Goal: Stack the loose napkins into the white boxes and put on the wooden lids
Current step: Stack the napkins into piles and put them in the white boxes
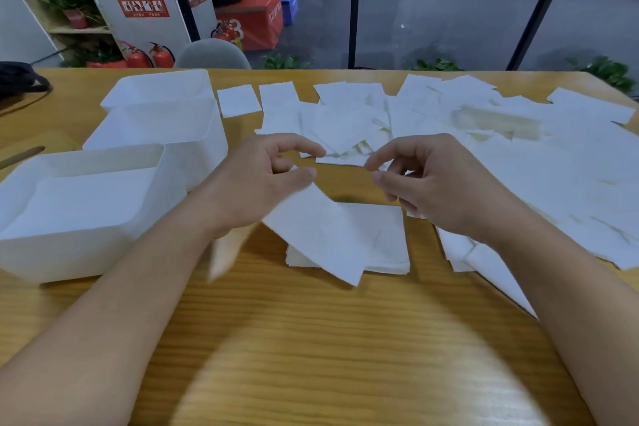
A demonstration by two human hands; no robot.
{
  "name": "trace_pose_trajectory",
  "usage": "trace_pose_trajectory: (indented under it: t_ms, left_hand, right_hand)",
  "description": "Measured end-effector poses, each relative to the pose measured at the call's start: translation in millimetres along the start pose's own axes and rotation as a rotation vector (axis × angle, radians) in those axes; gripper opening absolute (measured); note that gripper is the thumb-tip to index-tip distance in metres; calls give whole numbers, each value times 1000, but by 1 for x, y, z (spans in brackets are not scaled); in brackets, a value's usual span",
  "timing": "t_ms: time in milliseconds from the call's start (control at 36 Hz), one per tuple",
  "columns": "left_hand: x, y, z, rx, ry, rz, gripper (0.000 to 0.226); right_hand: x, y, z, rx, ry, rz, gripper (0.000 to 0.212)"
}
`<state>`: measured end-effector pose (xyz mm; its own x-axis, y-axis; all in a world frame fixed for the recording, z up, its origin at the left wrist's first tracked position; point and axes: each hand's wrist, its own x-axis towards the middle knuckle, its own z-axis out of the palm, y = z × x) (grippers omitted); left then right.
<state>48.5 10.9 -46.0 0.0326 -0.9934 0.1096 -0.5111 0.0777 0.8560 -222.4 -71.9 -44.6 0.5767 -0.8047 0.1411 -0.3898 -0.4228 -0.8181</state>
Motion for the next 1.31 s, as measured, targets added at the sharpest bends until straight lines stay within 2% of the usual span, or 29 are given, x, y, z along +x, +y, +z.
trace_pose_trajectory:
  t_ms: [83,194,278,417,500,583,667,778,861,1000,1111,1194,1306]
  left_hand:
    - [-1,-2,3,-5,-18,-17,19]
    - [-3,2,8,4,-54,107,20]
    - [-4,7,10,-62,-51,196,22]
    - [-3,8,6,-186,32,240,23]
    - [0,4,-1,-132,22,162,24]
    - [2,-4,-3,-65,-78,31,25]
    - [2,-8,-2,51,-171,-22,28]
    - [3,-12,3,175,-217,-23,32]
    - [4,-17,5,285,-213,-26,32]
    - [6,-22,2,446,-122,-8,30]
    - [3,-17,5,394,-205,30,30]
    - [-5,-17,11,442,-280,12,45]
    - [-13,-18,19,437,-221,-15,53]
  right_hand:
    - [0,3,5,-59,-6,-15,4]
    - [-2,-1,13,-72,-86,-103,23]
    - [-6,-5,18,-72,-153,-98,36]
    - [-5,-7,12,99,-197,-66,11]
    - [-4,-8,3,206,-165,-4,10]
    - [-3,-3,-3,42,-71,12,6]
    - [0,4,-2,-140,-127,25,4]
    - [-3,7,6,-397,-184,16,16]
    - [-4,8,7,-470,-180,9,20]
    - [-3,6,4,-540,-79,-34,30]
    - [-7,1,6,-532,-226,56,51]
    - [-9,-4,8,-560,-295,88,49]
    - [-12,-11,12,-552,-334,160,46]
